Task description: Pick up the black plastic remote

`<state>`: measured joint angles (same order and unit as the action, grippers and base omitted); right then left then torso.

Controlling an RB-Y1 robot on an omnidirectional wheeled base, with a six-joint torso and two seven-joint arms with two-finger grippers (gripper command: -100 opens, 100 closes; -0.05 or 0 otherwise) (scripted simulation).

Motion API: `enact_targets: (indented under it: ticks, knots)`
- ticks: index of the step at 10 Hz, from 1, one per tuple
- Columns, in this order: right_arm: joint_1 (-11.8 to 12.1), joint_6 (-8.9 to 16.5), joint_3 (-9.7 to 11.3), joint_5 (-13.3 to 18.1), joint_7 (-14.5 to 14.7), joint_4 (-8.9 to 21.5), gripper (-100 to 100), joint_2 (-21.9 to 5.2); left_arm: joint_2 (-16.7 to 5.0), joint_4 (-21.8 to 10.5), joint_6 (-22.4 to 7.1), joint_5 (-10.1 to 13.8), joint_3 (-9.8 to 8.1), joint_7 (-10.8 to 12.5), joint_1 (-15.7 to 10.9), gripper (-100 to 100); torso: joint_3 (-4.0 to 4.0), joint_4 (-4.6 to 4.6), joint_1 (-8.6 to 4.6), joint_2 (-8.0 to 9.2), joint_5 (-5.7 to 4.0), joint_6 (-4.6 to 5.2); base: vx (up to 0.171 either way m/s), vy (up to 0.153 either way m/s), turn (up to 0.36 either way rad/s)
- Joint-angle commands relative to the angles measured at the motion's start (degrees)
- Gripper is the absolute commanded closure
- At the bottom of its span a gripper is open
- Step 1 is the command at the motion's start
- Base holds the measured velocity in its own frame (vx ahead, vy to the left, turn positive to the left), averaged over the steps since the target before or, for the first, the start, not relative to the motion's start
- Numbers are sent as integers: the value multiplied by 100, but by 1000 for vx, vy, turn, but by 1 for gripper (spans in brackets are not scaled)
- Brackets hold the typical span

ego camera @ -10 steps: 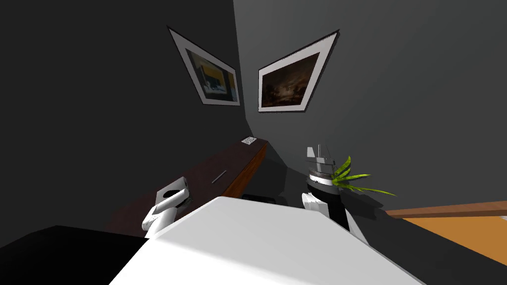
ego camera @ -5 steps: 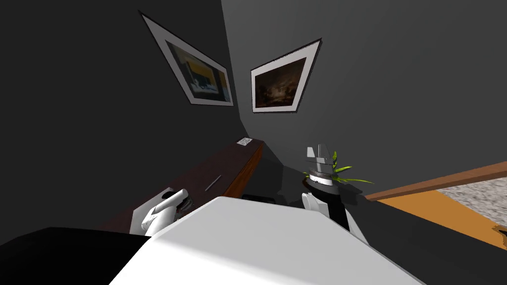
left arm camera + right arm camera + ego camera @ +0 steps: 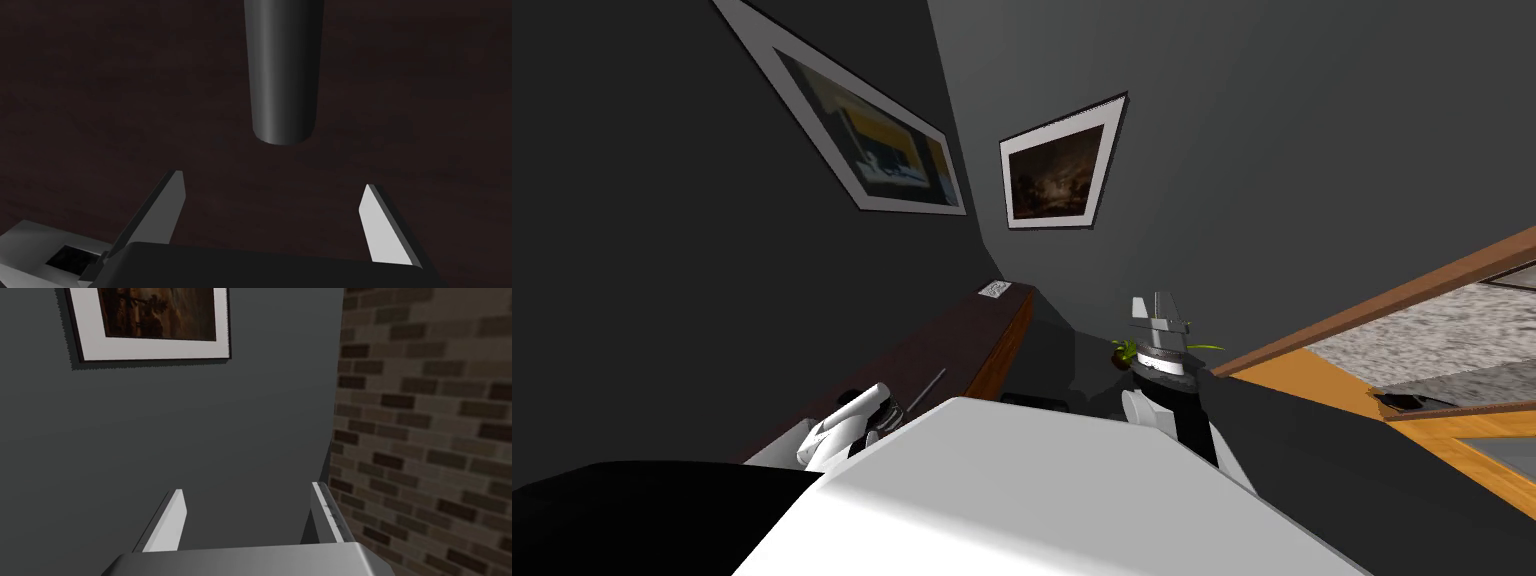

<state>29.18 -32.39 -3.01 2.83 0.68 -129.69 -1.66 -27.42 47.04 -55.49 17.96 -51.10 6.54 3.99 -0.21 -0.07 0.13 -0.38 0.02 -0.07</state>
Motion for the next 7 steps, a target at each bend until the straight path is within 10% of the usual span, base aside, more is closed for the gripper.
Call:
enact_targets:
  ticks: [1, 7]
  knots:
    - [0, 0, 0, 0, 0, 0, 0, 0, -46, -160, -62, 37, -27, 12, -37, -100, 0, 0, 0, 0, 0, 0, 54, 23, -54]
    - [0, 0, 0, 0, 0, 0, 0, 0, -299, -824, -334, 182, -108, 133, -256, -100, 2, 1, -4, 5, -1, -3, 57, 21, -137]
